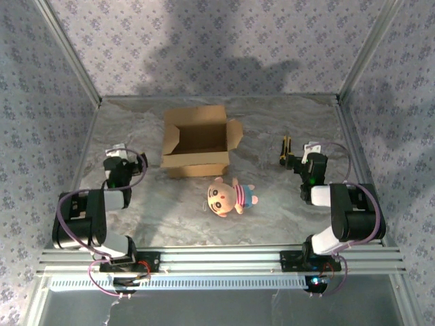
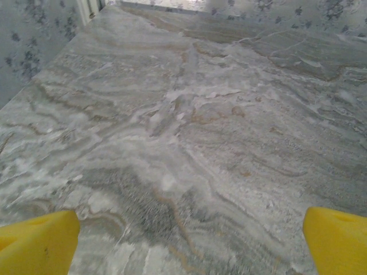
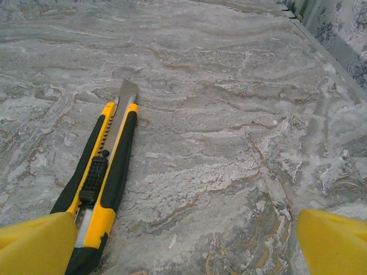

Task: Unpack the express box

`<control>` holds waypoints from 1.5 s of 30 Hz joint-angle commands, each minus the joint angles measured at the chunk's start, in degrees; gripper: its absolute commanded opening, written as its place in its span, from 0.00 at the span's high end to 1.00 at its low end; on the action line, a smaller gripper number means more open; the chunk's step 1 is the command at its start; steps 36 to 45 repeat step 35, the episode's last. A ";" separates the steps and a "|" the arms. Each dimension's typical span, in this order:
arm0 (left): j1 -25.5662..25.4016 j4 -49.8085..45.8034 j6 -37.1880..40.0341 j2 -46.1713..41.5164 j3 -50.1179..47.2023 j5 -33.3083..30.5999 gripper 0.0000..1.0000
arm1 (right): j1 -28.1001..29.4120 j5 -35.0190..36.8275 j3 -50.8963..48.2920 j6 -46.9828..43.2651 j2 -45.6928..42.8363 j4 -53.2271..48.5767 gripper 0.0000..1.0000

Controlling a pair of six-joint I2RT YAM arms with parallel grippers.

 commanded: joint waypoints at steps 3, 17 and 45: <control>-1.19 3.54 2.70 3.57 1.37 2.06 0.00 | -0.51 -0.78 -0.12 -0.95 0.60 1.98 0.00; -3.76 0.70 4.28 3.25 2.74 -3.07 0.00 | -0.55 -0.91 -0.17 -0.93 0.56 2.02 0.00; -4.16 0.61 4.48 3.26 2.72 -3.53 0.00 | -0.60 -2.90 0.14 -1.70 0.61 1.46 0.00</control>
